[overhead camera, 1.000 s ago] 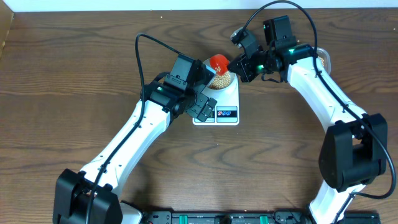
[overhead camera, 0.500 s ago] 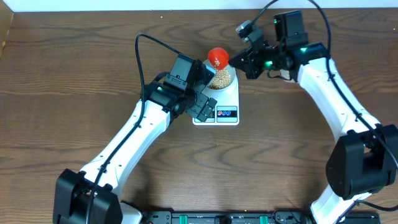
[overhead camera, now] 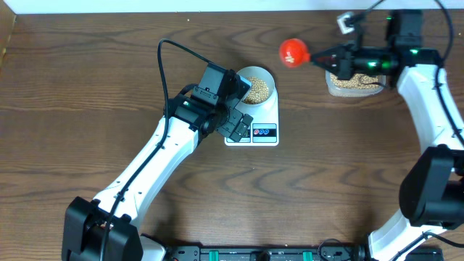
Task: Scoop item into bowl and weigh 50g on scale
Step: 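Carry the red scoop right over the soybean tub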
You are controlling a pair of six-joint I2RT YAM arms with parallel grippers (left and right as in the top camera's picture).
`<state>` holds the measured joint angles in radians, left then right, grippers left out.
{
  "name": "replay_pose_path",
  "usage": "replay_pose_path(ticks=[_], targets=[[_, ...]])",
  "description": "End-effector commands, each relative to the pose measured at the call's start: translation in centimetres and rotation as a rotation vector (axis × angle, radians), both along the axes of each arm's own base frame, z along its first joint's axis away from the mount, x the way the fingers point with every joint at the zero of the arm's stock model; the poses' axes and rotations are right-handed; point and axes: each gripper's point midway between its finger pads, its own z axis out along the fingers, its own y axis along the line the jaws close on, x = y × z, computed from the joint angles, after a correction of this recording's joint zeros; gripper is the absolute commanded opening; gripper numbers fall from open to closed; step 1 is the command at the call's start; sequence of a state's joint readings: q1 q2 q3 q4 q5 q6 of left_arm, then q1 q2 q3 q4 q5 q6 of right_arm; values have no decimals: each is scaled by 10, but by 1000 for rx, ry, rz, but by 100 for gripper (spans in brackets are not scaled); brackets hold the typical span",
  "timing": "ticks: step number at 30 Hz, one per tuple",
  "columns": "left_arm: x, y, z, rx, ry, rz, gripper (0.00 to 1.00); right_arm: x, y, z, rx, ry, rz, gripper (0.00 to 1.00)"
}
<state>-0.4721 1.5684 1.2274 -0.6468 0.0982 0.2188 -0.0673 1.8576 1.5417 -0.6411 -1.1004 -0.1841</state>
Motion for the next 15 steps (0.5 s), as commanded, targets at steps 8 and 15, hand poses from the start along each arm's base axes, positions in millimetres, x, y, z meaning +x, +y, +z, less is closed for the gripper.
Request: replay_pose_path(ticks=[8, 15], targets=[[1, 2, 7, 3, -22, -9, 100, 12, -124, -1, -52, 54, -310, 1], [1, 2, 7, 3, -22, -9, 100, 13, -159, -33, -242, 140, -456, 1]])
